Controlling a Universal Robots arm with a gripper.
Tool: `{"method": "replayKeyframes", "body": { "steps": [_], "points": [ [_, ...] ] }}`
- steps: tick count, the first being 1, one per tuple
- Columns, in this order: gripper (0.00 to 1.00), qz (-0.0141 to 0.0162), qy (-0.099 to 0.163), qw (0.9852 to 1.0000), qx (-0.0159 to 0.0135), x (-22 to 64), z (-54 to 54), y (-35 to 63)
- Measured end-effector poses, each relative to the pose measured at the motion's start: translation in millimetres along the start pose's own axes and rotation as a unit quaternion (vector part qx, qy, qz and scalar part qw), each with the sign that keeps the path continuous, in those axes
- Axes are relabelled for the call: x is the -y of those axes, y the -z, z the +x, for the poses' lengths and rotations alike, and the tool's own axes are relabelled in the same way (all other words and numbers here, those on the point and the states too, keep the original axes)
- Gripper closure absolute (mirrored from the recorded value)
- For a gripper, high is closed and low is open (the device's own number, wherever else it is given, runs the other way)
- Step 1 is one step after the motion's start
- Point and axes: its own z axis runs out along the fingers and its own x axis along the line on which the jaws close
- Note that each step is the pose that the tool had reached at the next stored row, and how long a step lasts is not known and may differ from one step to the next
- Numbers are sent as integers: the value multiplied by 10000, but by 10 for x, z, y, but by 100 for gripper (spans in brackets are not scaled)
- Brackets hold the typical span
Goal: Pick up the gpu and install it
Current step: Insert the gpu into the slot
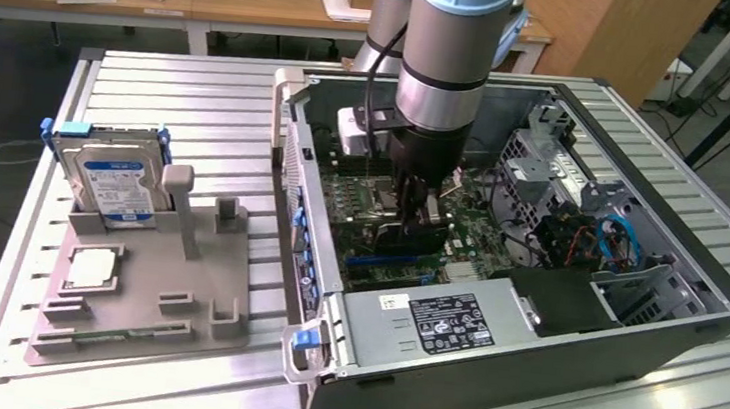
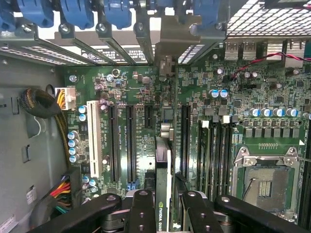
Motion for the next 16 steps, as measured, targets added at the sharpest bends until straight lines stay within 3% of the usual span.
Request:
{"method": "replayKeyframes", "body": {
  "steps": [16],
  "points": [
    [74, 0, 1, 10000, -4, 1, 1, 12]
  ]
}}
